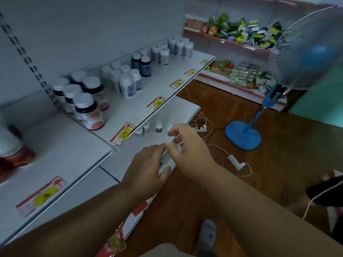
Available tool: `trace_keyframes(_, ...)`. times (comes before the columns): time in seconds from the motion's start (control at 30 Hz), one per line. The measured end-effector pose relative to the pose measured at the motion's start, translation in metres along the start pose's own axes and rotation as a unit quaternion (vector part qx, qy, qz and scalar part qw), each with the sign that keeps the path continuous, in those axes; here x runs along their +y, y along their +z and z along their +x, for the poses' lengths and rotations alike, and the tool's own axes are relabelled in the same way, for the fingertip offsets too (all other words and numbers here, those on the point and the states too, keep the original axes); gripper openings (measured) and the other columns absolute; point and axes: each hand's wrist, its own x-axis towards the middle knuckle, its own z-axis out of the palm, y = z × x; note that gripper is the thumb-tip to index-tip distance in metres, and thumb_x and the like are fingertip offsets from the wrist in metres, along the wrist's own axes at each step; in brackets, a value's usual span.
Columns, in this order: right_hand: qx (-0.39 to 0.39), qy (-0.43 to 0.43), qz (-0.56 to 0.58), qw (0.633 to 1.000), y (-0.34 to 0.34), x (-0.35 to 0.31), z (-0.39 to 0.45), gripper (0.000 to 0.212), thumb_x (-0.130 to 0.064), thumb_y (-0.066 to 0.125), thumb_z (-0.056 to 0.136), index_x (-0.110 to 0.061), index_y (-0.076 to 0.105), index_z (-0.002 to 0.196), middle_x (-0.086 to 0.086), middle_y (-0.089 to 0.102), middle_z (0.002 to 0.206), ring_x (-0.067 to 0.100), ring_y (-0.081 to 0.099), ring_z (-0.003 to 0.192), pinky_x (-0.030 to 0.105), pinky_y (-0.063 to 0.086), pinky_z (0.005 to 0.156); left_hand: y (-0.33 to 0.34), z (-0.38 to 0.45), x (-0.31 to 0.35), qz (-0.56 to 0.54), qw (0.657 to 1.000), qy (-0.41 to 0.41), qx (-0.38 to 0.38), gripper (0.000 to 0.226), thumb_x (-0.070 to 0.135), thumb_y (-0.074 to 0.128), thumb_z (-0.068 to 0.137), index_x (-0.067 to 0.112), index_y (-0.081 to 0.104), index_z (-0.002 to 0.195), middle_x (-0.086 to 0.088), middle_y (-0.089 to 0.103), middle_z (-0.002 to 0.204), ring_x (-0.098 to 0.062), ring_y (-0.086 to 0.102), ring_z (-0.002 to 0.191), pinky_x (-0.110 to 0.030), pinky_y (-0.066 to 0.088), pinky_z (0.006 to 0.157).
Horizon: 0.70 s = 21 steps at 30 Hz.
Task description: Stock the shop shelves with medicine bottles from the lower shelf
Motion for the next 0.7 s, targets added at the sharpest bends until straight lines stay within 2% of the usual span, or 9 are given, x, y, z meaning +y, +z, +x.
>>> trace_keyframes(0.07, -0.017, -0.01, 0.008, 1.0, -0.003, 0.036, 0.03, 0.023, -0.032, 0.061, 0.095, -0.026, 0.054, 0.116, -0.007, 0.054, 0.113, 0.006, 0.054, 0.096, 0.031, 0.052, 0.085, 0.024, 0.029, 0.003, 0.009, 0.999, -0.027, 0.017, 0.059, 0.042, 0.061, 0.092, 0.024, 0.041, 0.145, 0.001, 0.056, 0.135, -0.017, 0.051, 0.119, -0.027, 0.036, 0.097)
trace_keyframes(0.17, -0.067, -0.037, 0.012, 0.997, 0.0, 0.09, 0.079, 0.022, -0.03, 0.062, 0.094, -0.02, 0.055, 0.113, -0.003, 0.056, 0.108, 0.013, 0.055, 0.097, 0.037, 0.05, 0.085, 0.058, 0.064, 0.003, 0.03, 0.995, -0.093, 0.026, 0.064, 0.041, 0.057, 0.094, 0.018, 0.036, 0.15, -0.004, 0.051, 0.144, -0.022, 0.048, 0.128, -0.036, 0.037, 0.106)
trace_keyframes(0.33, -0.137, -0.051, 0.044, 0.988, 0.025, 0.164, 0.137, 0.035, -0.027, 0.064, 0.092, -0.014, 0.055, 0.123, 0.005, 0.057, 0.121, 0.022, 0.057, 0.109, 0.036, 0.048, 0.089, 0.099, 0.108, -0.019, 0.039, 0.978, -0.204, 0.005, 0.064, 0.04, 0.058, 0.094, 0.019, 0.035, 0.149, -0.003, 0.053, 0.139, -0.023, 0.049, 0.126, -0.038, 0.038, 0.105)
trace_keyframes(0.43, -0.193, -0.033, 0.059, 0.979, 0.077, 0.205, 0.166, 0.038, -0.03, 0.063, 0.093, -0.02, 0.05, 0.127, 0.004, 0.053, 0.128, 0.022, 0.056, 0.115, 0.04, 0.049, 0.095, 0.13, 0.132, -0.051, 0.035, 0.963, -0.267, 0.007, 0.06, 0.04, 0.055, 0.096, 0.021, 0.034, 0.149, -0.002, 0.054, 0.137, -0.021, 0.05, 0.124, -0.04, 0.041, 0.105)
trace_keyframes(0.6, -0.184, -0.009, 0.067, 0.981, 0.2, 0.273, 0.205, 0.048, -0.034, 0.066, 0.093, -0.025, 0.046, 0.136, 0.003, 0.049, 0.138, 0.02, 0.055, 0.122, 0.031, 0.043, 0.102, 0.217, 0.167, -0.141, 0.029, 0.943, -0.332, 0.005, 0.058, 0.053, 0.039, 0.098, 0.027, 0.03, 0.15, 0.003, 0.042, 0.151, -0.017, 0.043, 0.135, -0.045, 0.039, 0.111)
trace_keyframes(0.7, -0.16, 0.009, 0.062, 0.985, 0.27, 0.314, 0.224, 0.056, -0.041, 0.066, 0.092, -0.031, 0.04, 0.14, -0.002, 0.044, 0.145, 0.018, 0.051, 0.129, 0.032, 0.041, 0.106, 0.265, 0.189, -0.198, 0.023, 0.934, -0.355, 0.031, 0.07, 0.066, 0.025, 0.088, 0.033, 0.028, 0.15, 0.009, 0.034, 0.156, -0.014, 0.036, 0.141, -0.042, 0.034, 0.116)
